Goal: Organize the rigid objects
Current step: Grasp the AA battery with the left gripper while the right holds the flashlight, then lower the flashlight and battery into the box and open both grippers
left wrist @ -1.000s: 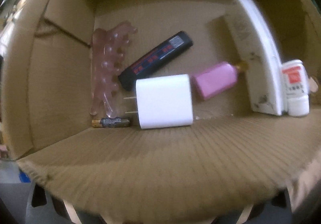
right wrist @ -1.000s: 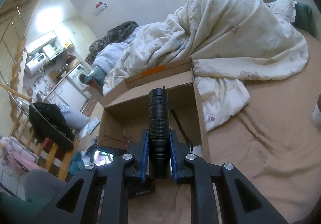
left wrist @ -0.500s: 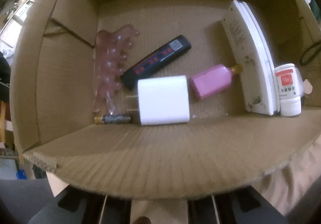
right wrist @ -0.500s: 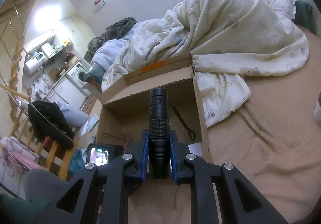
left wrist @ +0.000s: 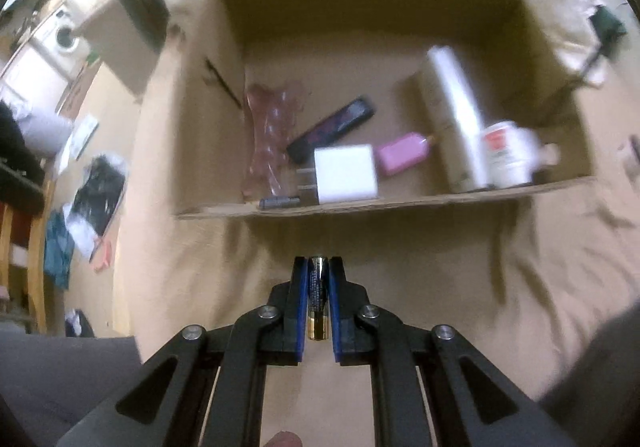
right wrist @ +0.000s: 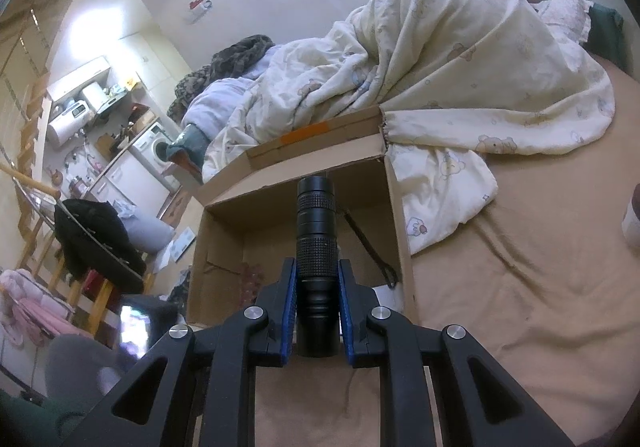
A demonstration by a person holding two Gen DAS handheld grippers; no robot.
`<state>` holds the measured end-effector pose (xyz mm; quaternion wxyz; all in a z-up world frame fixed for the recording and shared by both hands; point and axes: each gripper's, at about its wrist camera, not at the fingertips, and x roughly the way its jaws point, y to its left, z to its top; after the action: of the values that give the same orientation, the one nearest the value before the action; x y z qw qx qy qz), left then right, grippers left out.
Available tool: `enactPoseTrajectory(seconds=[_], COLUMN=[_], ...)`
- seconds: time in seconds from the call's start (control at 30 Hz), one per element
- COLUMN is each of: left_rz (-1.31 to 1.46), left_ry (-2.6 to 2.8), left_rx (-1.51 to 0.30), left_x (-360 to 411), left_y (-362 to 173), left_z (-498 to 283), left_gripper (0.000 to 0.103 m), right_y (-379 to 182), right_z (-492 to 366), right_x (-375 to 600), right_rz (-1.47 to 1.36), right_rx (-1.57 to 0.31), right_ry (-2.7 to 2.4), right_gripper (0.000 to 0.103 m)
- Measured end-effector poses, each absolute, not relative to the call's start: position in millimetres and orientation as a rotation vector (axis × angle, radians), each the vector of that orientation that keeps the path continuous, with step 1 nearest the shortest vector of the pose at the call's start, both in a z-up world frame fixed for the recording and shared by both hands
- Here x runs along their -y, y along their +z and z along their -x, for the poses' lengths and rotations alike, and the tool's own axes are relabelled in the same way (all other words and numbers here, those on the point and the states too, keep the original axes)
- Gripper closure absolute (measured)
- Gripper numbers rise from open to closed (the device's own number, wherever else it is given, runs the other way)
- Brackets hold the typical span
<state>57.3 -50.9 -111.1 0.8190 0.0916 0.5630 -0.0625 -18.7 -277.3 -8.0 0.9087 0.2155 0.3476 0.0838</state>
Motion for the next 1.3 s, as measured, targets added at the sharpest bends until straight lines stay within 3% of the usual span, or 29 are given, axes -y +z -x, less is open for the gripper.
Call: enactPoseTrajectory(seconds=[0.4,0.67,0.8,1.03,1.3], left_rz=[-0.167,-0.148,-0.187,-0.280,-0.292], left_ry=[-0.167,-0.175,-0.178,-0.201,-0.178], left_rx=[-0.961,-0.874,-0.862,-0.911,-1.005], left_x=[27.3,37.4,51.3,72.8,71.8], left_y=[-1.2,31.4,21.4,-42.3,-94.9], left_z=[-71.1,-113.9,-132.5,-150.3,-162.2], left_gripper=[0.094,0.094,0.094,0.094,0.094], right_y=[42.0,89.9,66.9,-13.8,-39.8], right_z=[14.8,-5.5,-20.2,-40.7,-50.9], right_x=[259.7,256.4,257.1,259.6,246.7], right_rz=[-0.389,-0.337,-0.351,-0.370,-0.308], right_rx=[-0.637,-0.517,-0.567,-0.772,-0.864], right_ry=[0.225,0.255,0.240,0.185,0.179], right_gripper=[0.083,0.083,0.083,0.083,0.083])
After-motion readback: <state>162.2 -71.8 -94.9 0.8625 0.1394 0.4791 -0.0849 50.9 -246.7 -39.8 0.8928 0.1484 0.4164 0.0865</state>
